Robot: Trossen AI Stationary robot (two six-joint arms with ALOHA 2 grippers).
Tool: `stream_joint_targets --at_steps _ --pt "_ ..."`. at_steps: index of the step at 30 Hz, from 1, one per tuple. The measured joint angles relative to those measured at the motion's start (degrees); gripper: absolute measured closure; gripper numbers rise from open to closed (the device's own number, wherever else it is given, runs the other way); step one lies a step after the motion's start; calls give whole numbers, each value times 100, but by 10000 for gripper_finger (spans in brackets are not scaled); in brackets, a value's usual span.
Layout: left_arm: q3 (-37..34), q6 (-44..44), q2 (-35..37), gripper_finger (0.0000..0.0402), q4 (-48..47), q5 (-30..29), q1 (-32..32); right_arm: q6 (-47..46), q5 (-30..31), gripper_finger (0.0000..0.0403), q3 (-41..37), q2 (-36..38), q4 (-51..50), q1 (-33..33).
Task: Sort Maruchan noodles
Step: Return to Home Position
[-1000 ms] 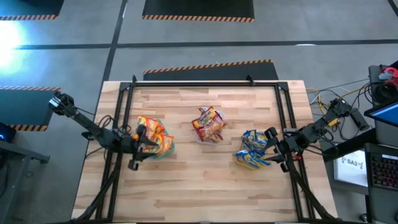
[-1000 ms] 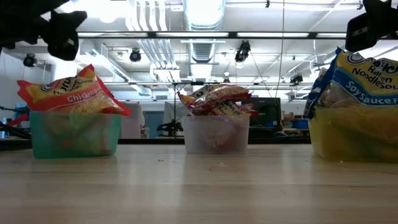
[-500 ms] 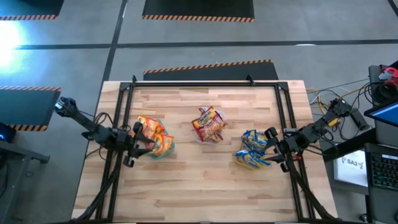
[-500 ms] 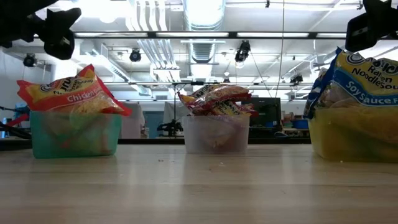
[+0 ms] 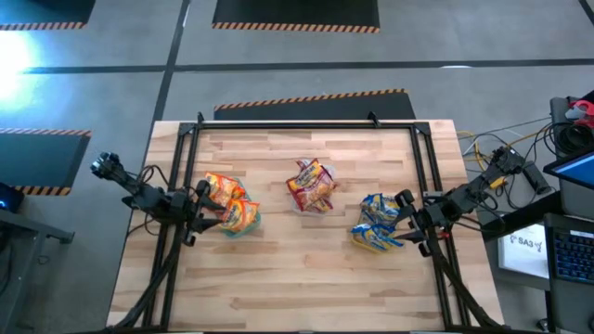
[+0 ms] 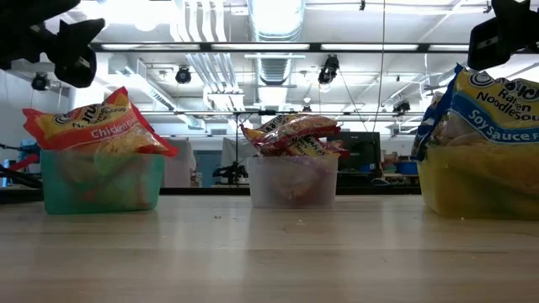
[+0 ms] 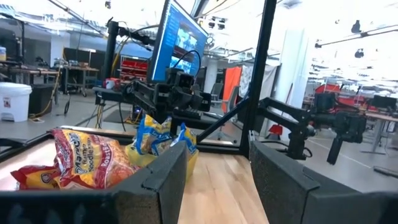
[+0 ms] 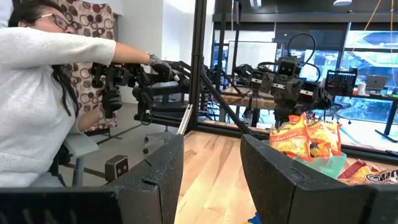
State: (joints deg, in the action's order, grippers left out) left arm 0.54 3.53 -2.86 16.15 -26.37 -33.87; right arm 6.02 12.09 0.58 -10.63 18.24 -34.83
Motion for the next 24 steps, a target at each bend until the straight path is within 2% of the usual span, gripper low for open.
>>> stream_joint_targets --at_steps 6,24 --pt "-2 63 70 243 -96 0 -2 0 -1 252 0 0 -1 -1" --pt "-2 63 -487 243 -124 0 -2 0 0 252 0 0 0 -1"
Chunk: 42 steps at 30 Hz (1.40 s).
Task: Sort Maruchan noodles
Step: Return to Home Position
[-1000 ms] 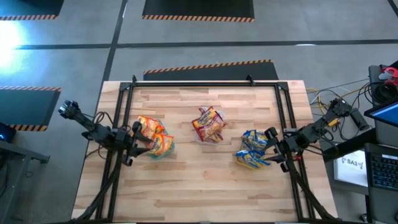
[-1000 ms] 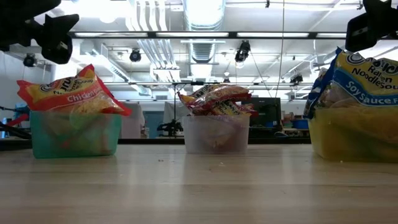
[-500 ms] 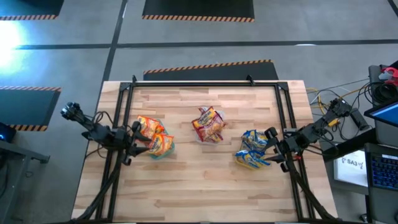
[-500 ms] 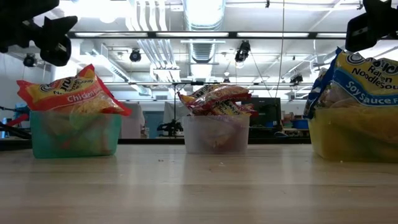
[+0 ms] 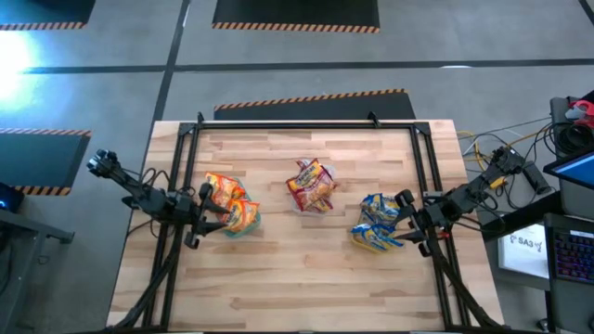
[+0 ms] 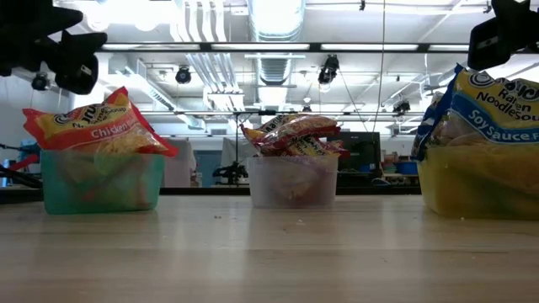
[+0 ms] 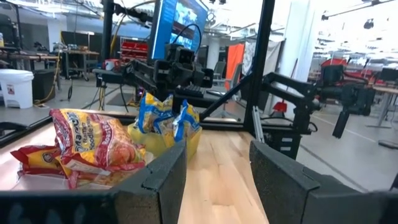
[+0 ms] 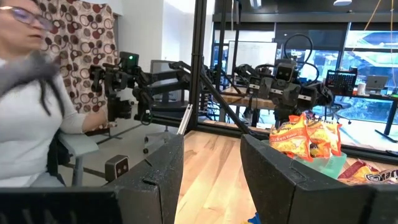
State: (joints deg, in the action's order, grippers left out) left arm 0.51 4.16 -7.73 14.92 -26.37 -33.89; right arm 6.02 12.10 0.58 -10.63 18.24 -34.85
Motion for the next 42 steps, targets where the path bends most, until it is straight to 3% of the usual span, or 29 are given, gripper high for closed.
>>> stream_joint_targets --at_steps 42 --pt "-2 0 -510 243 0 0 -2 0 0 252 0 0 0 2"
